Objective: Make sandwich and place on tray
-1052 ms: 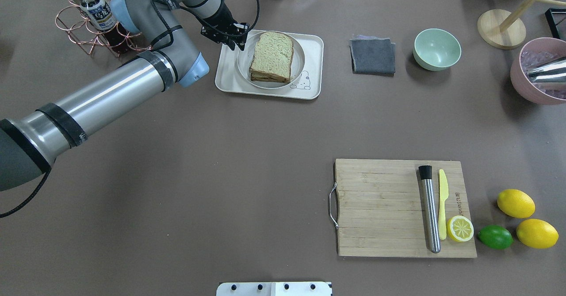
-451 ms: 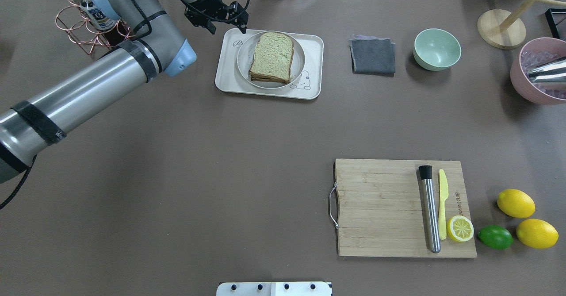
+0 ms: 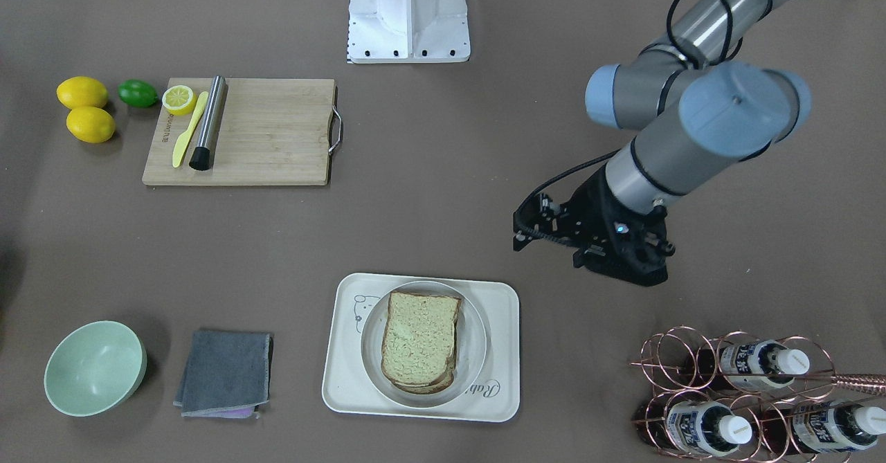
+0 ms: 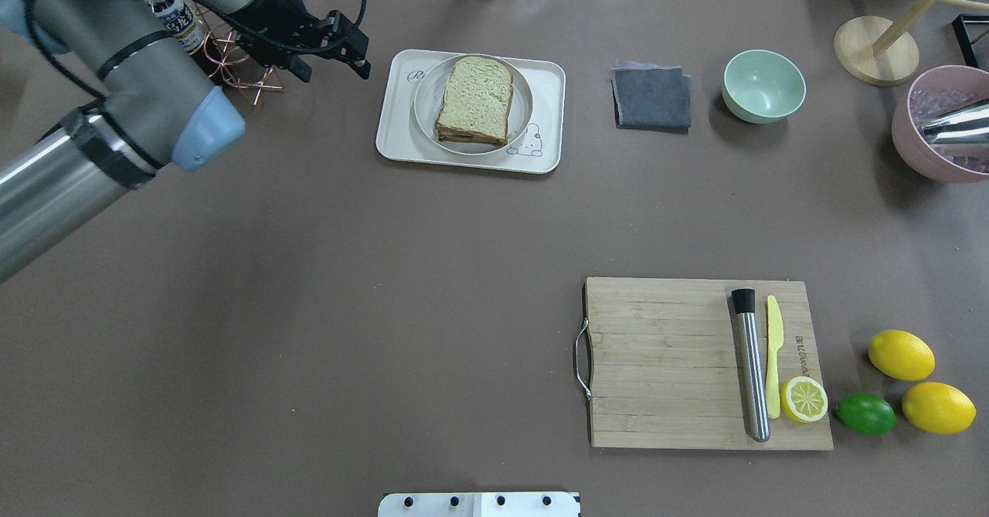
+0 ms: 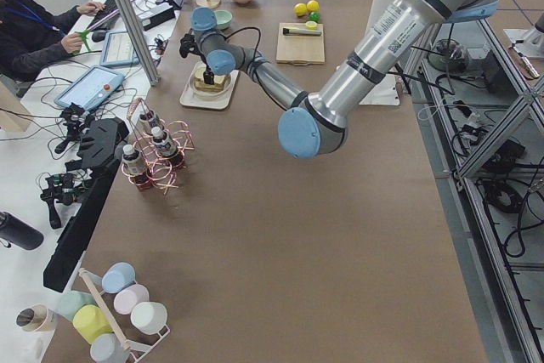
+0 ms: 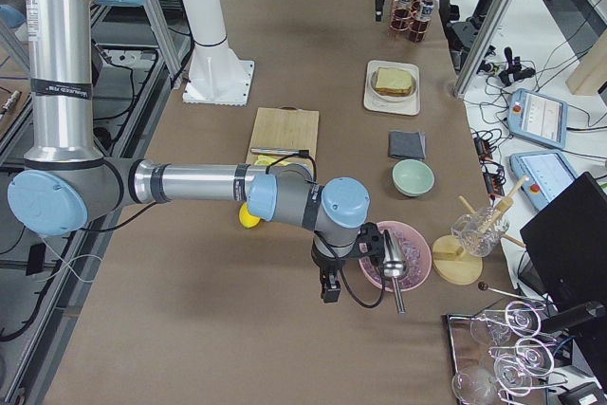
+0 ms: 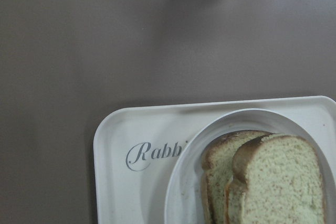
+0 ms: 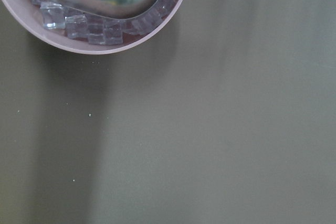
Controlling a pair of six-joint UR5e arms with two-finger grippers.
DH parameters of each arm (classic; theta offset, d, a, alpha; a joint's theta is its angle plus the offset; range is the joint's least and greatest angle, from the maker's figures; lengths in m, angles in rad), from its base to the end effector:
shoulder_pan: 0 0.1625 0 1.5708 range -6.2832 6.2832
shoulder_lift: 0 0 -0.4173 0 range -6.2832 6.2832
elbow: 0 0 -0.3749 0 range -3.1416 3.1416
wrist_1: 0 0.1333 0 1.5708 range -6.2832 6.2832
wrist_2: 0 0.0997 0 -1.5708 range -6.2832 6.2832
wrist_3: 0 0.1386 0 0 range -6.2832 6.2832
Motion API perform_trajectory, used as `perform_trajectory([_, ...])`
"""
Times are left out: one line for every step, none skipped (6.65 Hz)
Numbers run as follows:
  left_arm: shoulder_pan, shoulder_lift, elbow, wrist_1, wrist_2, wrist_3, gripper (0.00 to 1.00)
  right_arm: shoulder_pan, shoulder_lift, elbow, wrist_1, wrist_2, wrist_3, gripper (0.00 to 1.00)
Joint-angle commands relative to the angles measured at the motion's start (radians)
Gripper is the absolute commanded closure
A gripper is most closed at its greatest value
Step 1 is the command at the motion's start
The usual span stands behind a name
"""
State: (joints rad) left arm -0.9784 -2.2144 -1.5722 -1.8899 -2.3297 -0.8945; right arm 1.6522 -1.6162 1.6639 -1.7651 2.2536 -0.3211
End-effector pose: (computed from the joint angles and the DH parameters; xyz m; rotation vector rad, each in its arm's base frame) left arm 0.3535 -0.5932 0.2464 0.2006 1.1271 0.0971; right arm 0.0813 -0.4333 0.6824 -0.0018 -0.6969 -0.1799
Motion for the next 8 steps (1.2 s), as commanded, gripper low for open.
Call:
perform_trajectory([-0.055, 0.213, -0.307, 0.133, -0.007, 0.066, 0.02, 0.021, -0.005, -0.004, 0.001, 0.0, -0.001, 0.0])
perform_trajectory([-0.09, 0.346, -0.397, 0.138, -0.007, 0.166, 0.02, 0.029, -0.005, -0.006, 0.0, -0.002, -0.001, 0.0])
perform_trajectory([-0.167, 0.466, -0.432, 0.138, -0.01, 0.296, 0.02, 0.047, -0.014, -0.004, 0.001, -0.003, -0.003, 0.0])
perform_trajectory([-0.256, 0.561, -0.411, 0.143, -0.008, 0.507, 0.02, 0.06, -0.014, -0.003, 0.001, -0.008, -0.001, 0.0])
perform_trajectory([-0.364, 0.6, -0.35, 0.188, -0.007, 0.71, 0.02, 0.061, -0.014, -0.003, 0.001, -0.009, -0.001, 0.0])
perform_trajectory([-0.464, 0.599, -0.289, 0.242, -0.003, 0.876, 0.02, 0.063, -0.014, -0.006, 0.001, -0.009, -0.001, 0.0])
perform_trajectory([-0.476, 0.605, -0.22, 0.296, 0.015, 0.905, 0.02, 0.063, -0.016, -0.006, 0.0, -0.009, 0.0, 0.0])
perform_trajectory([-0.482, 0.693, -0.215, 0.282, 0.073, 0.931, 0.02, 0.063, -0.016, -0.009, 0.0, -0.008, 0.0, 0.0])
